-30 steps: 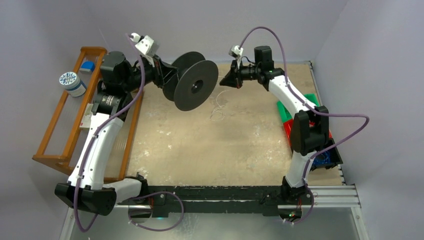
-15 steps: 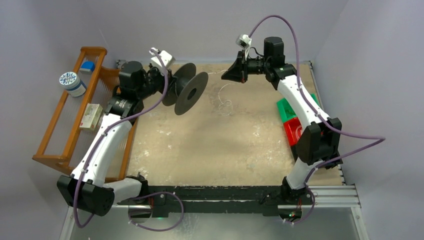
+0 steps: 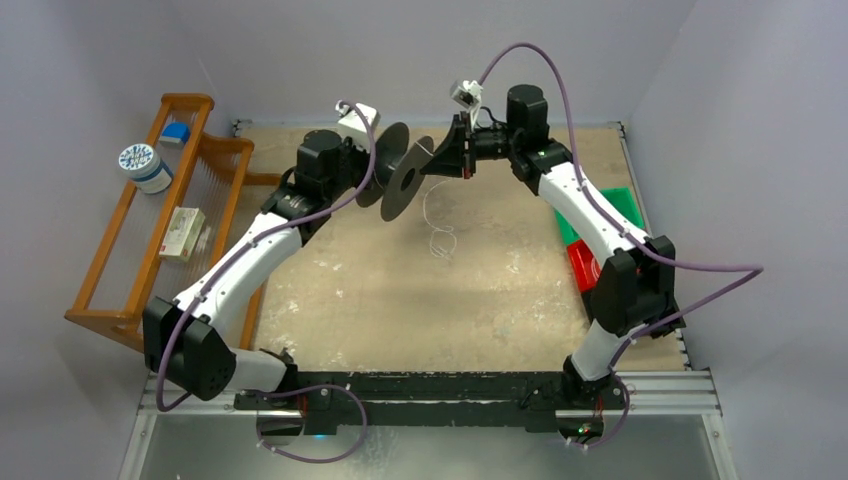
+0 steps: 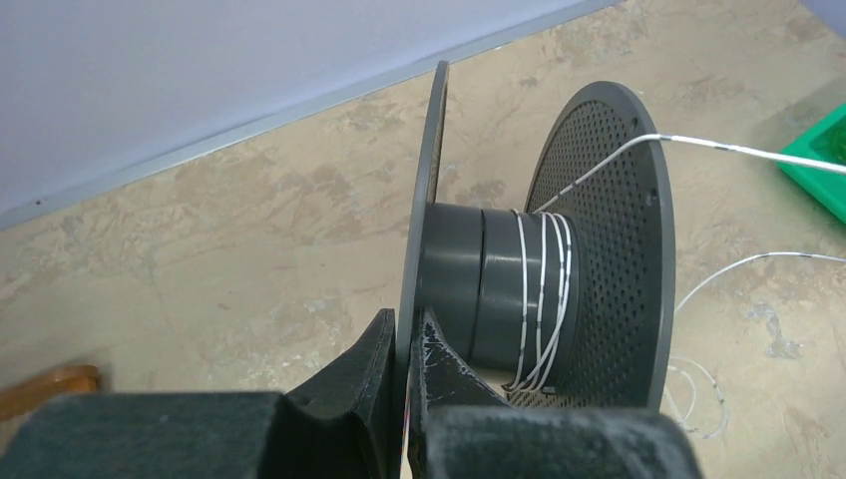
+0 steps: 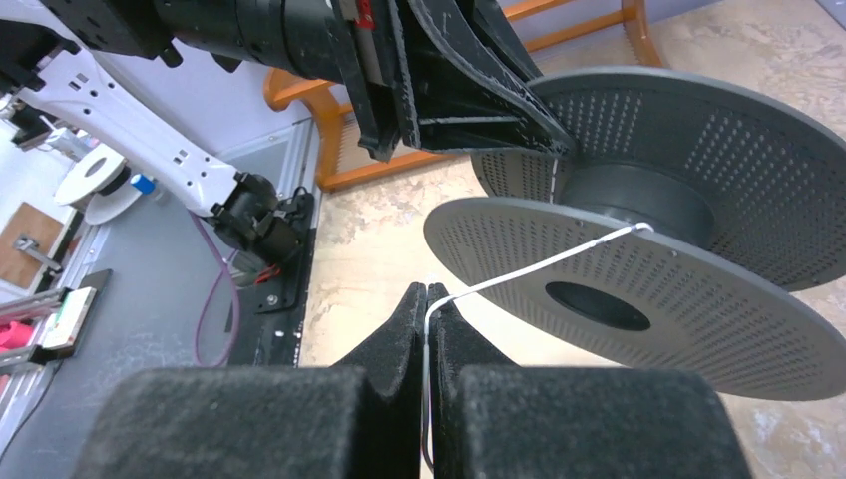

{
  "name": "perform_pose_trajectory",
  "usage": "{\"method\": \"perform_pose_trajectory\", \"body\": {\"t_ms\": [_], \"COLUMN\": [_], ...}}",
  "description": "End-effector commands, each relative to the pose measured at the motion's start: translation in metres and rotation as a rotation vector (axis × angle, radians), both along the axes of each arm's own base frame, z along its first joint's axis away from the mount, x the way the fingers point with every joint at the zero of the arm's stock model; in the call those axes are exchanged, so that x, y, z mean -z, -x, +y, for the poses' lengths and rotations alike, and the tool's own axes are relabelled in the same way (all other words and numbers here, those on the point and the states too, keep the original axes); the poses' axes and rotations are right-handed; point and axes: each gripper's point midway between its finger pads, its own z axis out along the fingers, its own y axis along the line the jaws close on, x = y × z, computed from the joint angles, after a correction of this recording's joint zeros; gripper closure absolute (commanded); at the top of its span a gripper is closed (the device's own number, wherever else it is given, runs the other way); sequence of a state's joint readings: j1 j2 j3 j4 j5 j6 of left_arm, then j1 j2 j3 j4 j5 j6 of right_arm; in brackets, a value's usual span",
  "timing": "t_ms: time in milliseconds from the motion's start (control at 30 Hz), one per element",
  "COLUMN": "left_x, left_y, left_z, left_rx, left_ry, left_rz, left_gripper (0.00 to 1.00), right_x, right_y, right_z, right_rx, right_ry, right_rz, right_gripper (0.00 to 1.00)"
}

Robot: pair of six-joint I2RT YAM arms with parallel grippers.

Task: Wrap the cables
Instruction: Wrap the cable around the cable reel.

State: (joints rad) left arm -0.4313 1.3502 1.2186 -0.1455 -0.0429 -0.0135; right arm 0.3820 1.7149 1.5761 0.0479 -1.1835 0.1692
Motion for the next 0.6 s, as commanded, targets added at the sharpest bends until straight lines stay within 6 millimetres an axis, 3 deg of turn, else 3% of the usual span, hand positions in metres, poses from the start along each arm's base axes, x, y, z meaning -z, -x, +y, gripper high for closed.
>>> {"method": "perform_pose_trajectory", "body": {"t_ms": [0, 300, 500, 567], "left_x": [-0.009, 0.008, 0.012, 0.005], "left_y": [-0.024, -0.007, 0.008, 0.008], "left_z": [0.034, 0.01, -0.009, -0.013], "left_rx": [-0.256, -0.122, 0.042, 0.074], "left_ry": [0.084, 0.16, 0.128, 0.132], "left_rz": [-0.036, 0.001, 0.005, -0.037], "left_gripper": [1.0, 1.0, 1.0, 1.0], "right_x": [-0.021, 0.007, 0.007, 0.008], "right_y": [0.029, 0.021, 0.02, 0.02], "right_z": [0.01, 0.019, 0.014, 0.013], "right_rx": [-0.119, -0.129, -0.093, -0.083], "right_ry": [-0.036, 0.003, 0.028, 0.035], "right_rz": [-0.085, -0.05, -0.124, -0.133], "right_gripper": [1.0, 1.0, 1.0, 1.0]}}
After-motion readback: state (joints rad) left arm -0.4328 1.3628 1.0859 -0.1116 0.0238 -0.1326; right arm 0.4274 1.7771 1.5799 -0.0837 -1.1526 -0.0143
